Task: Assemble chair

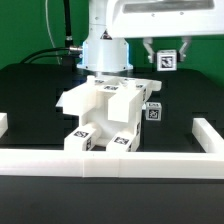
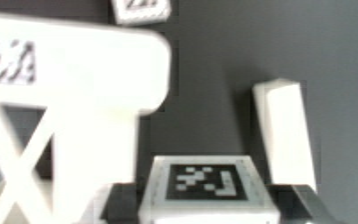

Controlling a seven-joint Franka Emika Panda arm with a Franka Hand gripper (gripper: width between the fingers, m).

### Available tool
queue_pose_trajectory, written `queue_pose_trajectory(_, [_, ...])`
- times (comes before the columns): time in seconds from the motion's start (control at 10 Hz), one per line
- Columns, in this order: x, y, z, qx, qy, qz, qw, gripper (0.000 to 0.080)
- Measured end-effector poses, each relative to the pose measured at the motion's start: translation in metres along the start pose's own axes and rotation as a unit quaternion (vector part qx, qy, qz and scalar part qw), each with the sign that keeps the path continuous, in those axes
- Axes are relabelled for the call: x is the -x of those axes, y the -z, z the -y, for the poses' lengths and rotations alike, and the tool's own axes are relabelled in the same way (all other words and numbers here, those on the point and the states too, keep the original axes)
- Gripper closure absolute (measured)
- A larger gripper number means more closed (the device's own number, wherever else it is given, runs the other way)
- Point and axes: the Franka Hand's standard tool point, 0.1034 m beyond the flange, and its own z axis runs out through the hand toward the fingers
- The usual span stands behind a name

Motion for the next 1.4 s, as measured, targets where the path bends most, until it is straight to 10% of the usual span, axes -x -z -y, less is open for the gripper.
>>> queue_pose_trajectory(0.5, [0.001, -0.004, -0.001, 0.004, 0.007, -0.002, 1.000, 0.0515])
queue_pose_trajectory(0.9, [-0.041, 0.019, -0.032, 0.025, 0.114, -0.026, 0.993, 0.0515])
queue_pose_trajectory(1.4, [-0.049, 0.013, -0.039, 0.033, 0.170, -0.010, 0.985, 0.0515])
